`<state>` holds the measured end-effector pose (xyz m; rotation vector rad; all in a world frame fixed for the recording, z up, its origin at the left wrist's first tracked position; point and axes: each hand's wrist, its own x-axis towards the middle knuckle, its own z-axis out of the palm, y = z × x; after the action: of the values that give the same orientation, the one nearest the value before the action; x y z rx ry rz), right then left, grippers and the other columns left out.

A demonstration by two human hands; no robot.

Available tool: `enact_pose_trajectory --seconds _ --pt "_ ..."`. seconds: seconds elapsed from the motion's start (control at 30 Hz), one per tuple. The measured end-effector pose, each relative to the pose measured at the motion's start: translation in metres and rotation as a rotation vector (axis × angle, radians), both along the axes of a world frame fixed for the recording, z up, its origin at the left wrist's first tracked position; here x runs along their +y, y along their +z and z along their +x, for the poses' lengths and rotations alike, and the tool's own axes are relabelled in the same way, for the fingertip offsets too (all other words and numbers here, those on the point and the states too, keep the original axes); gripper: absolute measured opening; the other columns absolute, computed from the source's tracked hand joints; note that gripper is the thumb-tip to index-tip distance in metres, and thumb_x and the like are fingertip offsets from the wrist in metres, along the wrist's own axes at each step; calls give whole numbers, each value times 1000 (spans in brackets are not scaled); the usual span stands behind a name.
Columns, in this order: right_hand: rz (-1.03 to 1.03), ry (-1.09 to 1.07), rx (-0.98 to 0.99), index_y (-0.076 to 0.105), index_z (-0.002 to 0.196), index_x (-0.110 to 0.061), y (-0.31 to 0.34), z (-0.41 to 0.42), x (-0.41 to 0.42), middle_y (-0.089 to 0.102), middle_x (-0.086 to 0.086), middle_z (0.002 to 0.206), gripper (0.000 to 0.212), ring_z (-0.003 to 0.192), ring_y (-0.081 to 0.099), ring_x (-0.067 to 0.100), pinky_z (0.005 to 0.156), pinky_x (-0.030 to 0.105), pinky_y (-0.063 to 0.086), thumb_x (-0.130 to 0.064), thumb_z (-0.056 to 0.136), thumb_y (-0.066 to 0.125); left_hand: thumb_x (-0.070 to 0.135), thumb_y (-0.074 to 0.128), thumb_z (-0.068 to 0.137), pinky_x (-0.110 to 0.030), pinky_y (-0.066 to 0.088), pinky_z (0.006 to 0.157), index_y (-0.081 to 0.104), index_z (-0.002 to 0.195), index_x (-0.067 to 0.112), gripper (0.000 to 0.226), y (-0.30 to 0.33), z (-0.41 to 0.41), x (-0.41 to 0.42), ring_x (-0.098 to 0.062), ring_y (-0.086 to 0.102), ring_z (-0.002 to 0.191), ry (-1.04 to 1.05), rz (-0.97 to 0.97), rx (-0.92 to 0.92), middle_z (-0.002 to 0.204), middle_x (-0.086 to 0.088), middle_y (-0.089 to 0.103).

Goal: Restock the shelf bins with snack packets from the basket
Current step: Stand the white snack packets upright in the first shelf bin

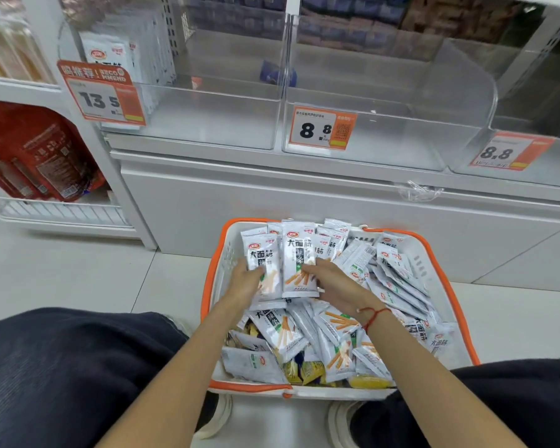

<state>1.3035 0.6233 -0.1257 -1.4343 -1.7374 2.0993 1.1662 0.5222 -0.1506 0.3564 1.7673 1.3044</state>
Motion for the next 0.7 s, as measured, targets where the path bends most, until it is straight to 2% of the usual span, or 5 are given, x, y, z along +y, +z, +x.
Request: enact_pose_trajectory --seconds 0.13,0.23,0.43,0.6,0.7 --pt "295 75 -114 42 130 -11 2 -19 -20 45 4 136 35 123 45 20 103 33 35 -28 100 39 20 52 87 -43 41 104 50 133 14 46 14 10 11 -27 53 120 19 -6 -205 133 -9 56" --pt "420 121 -140 25 147 -7 7 -28 -38 33 8 150 50 137 33 23 106 29 28 -27 103 34 30 37 94 -34 44 85 61 105 10 33 17 11 11 -24 61 91 126 4 -289 100 -13 66" --pt "518 131 -143 26 148 -9 -11 -34 -58 39 10 146 58 137 34 27 110 35 29 -30 99 47 57 49 90 -44 18 116 23 151 27 73 -2 9 10 -18 19 145 72 1 -275 158 2 19" --pt "546 201 -83 49 137 -24 -7 -28 -40 58 -1 124 51 101 59 12 94 31 47 -46 91 56 34 63 91 -36 40 105 51 135 13 51 -20 -4 -2 -21 53 121 147 23 -294 133 -4 57" --pt "803 61 -312 56 127 -17 -7 -19 -9 61 7 120 39 75 60 14 71 31 54 -40 98 45 29 63 91 -42 43 104 58 128 15 39 -14 -11 -4 -24 58 117 205 79 -434 126 -5 62"
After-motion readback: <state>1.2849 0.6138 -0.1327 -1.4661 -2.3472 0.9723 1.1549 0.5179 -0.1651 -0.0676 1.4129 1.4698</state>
